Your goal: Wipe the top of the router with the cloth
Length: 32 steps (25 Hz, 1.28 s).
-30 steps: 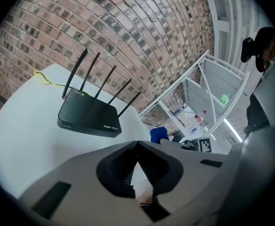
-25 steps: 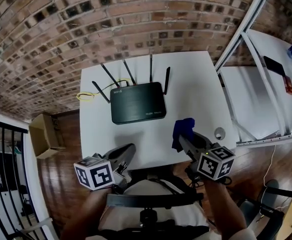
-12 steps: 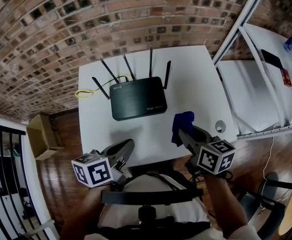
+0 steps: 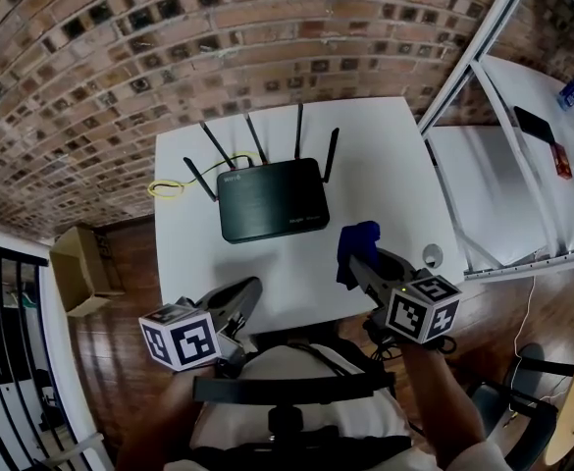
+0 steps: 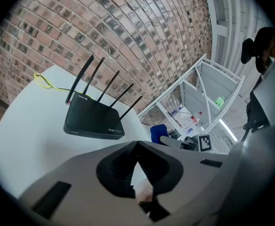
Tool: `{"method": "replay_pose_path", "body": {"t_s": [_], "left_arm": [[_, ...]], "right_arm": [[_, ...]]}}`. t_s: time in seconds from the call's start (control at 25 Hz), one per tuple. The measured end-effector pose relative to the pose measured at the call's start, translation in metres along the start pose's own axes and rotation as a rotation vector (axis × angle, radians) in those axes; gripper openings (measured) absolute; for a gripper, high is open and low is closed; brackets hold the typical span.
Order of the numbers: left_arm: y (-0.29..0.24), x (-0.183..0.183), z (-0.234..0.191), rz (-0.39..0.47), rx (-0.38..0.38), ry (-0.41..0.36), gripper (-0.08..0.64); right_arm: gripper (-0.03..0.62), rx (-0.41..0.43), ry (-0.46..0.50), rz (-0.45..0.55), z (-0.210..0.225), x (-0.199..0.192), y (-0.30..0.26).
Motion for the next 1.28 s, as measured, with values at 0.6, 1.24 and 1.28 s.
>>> {"method": "replay_pose_path", "body": {"t_s": [0.6,1.24,1.28], "left_arm": [[-0.002,-0.001,-0.004,-0.021,-0.012,0.007,0.028],[-0.003,-0.002,-0.009,-0.022,-0.008,0.016,0.028],[-0.003,-0.002,-0.010,-0.022,-0.008,0.017,0.028]], "right_arm": [[0.115,-0.003,0.022,-0.045,-0.002,-0.004,-0.008],[0.115,-0.015,0.024,-0.059,0.000,-0.009,-0.011],[0.115,-0.015,0.025,-0.059,0.000,-0.009,-0.011]]}}
Point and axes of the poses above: the fingertips, and each gripper's own axes: y backward along the fingers, z to its right, x out of its top, the point moved 4 cm from there along y, backward along the fingers, and after that the axes turned 7 degrees about -x, right-handed, at the moved point
